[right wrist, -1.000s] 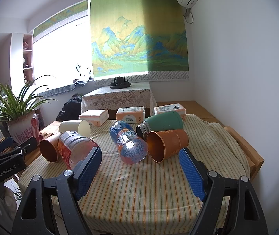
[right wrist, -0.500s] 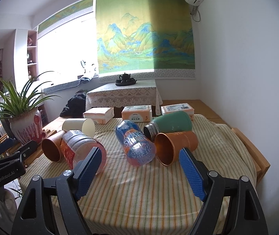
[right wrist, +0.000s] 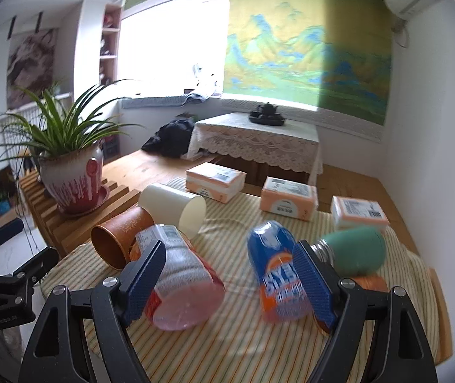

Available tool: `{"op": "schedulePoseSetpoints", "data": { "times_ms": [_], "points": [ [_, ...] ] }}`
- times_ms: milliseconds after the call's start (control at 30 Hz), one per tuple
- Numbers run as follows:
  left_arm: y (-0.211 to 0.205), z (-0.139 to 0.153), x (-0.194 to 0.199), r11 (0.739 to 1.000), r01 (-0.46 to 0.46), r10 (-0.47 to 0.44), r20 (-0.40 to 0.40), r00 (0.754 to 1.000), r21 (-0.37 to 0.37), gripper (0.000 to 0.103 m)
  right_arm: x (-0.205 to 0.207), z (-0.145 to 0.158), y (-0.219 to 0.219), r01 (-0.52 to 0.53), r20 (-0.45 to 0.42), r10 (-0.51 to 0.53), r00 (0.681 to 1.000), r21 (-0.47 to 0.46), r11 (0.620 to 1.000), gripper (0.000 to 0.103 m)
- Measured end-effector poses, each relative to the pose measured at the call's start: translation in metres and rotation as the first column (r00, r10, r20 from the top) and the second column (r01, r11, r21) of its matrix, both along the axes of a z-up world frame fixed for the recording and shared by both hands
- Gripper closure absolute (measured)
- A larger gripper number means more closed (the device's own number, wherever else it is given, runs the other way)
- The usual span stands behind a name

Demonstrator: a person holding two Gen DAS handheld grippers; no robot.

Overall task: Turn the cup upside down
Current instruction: 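Move the right gripper to the white cup lying on its side and close on it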

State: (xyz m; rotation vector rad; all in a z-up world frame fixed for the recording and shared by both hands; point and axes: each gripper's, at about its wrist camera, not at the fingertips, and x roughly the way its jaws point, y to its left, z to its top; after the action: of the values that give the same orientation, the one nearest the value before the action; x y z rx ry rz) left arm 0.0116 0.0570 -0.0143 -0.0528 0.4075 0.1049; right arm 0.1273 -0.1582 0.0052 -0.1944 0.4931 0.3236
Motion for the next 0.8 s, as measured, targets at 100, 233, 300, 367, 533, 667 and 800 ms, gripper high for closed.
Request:
{"op": "schedulePoseSetpoints", "data": {
  "times_ms": [100, 233, 300, 367, 533, 667, 800],
  "points": [
    [0.006, 0.004, -0.002, 1.0, -0.015, 0.015, -0.002, 1.0, 0.015, 0.001, 0.029, 0.009, 0.015, -0.099, -0.069, 0.094, 0.993, -0.065, 0.993, 0.025],
    [0.015, 0.001, -0.004, 0.999, -0.043, 0.043, -0.008, 0.999, 0.001, 0.001, 0.067, 0.016, 0.055, -0.24, -0.153, 0.21, 0.966, -0.215, 0.947, 0.025],
    [0.021, -0.002, -0.005, 0.998, -0.059, 0.059, -0.018, 0.998, -0.001, 0.001, 0.078, 0.014, 0.076, -0.303, -0.194, 0.256, 0.947, -0.274, 0.913, 0.025],
    [0.027, -0.004, -0.005, 0.997, -0.074, 0.073, -0.035, 0.997, -0.002, 0.001, 0.092, 0.009, 0.096, -0.356, -0.246, 0.286, 0.926, -0.312, 0.881, 0.025],
    [0.045, -0.007, -0.008, 0.994, -0.113, 0.113, -0.042, 0.993, -0.004, 0.001, 0.126, -0.015, 0.133, -0.459, -0.367, 0.319, 0.874, -0.405, 0.791, 0.025],
    [0.06, -0.012, -0.005, 0.989, -0.145, 0.144, -0.052, 0.988, -0.018, 0.001, 0.151, -0.029, 0.148, -0.525, -0.451, 0.333, 0.828, -0.414, 0.744, 0.025],
    [0.071, -0.019, 0.003, 0.986, -0.166, 0.163, -0.077, 0.984, -0.032, 0.001, 0.169, -0.041, 0.159, -0.58, -0.512, 0.343, 0.788, -0.429, 0.692, 0.025]
  ]
}}
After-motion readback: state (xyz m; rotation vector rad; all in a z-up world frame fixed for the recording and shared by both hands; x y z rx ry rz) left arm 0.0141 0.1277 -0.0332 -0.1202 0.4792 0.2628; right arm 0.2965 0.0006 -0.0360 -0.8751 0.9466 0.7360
